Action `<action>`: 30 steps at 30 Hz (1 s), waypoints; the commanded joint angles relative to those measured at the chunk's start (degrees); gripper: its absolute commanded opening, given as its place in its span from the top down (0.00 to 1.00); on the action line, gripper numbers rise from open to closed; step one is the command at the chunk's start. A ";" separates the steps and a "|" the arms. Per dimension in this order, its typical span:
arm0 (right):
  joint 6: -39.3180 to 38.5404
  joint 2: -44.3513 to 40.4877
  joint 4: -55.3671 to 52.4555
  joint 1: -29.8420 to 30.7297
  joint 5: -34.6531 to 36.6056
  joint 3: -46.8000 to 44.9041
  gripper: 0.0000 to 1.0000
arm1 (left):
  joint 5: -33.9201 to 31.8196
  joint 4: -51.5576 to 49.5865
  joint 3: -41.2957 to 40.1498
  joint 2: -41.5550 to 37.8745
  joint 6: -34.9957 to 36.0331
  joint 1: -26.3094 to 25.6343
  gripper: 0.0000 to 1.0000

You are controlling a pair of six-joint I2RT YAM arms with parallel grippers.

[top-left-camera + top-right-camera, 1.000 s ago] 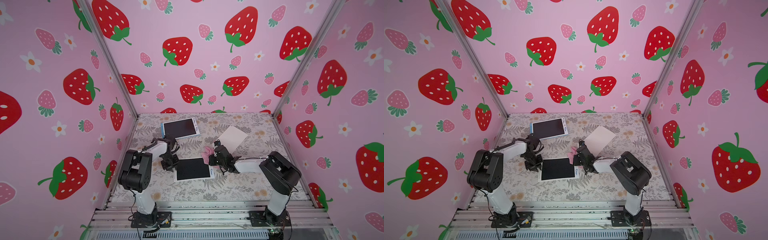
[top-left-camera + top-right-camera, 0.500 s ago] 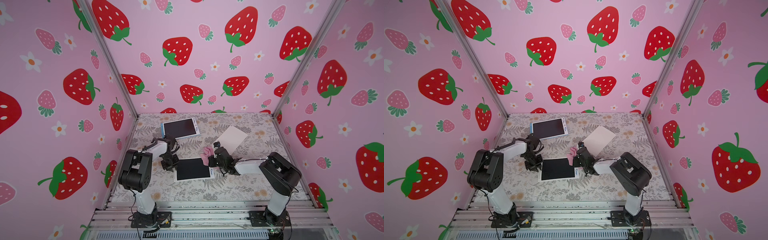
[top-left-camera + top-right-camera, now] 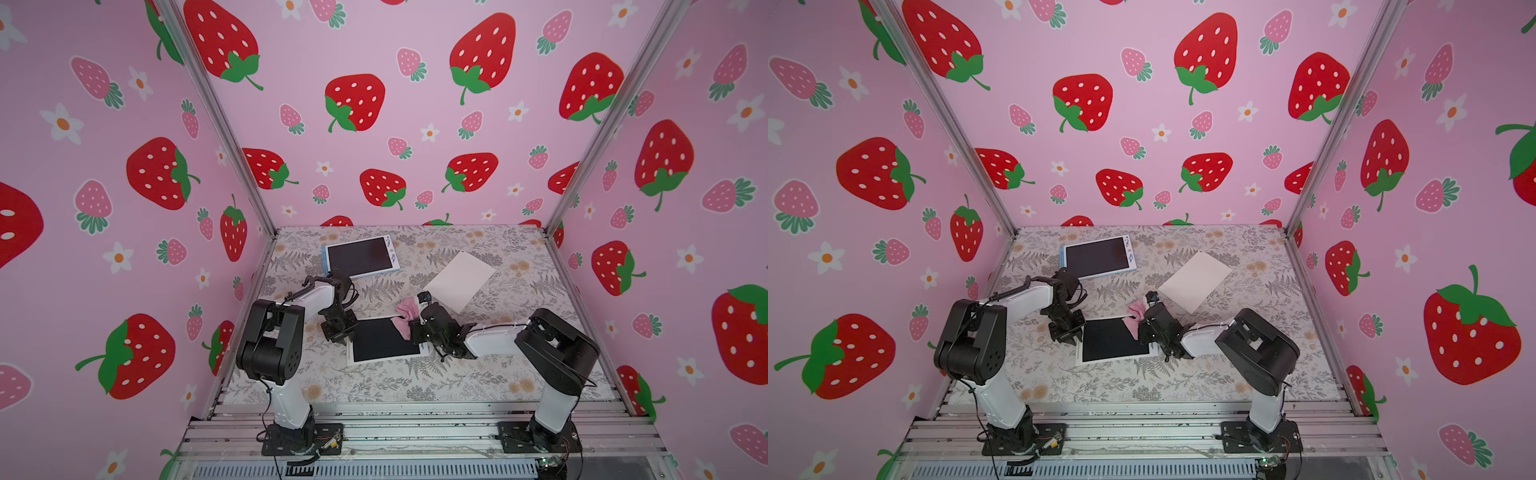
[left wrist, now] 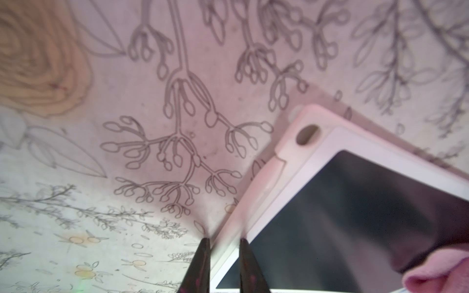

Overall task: Wipe the drawing tablet
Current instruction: Wipe the dirt from the drawing tablet.

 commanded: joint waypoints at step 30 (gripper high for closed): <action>0.09 -3.18 -2.92 5.26 -2.21 -7.50 1.00 | -0.81 3.95 -4.30 5.69 -1.73 -1.53 0.81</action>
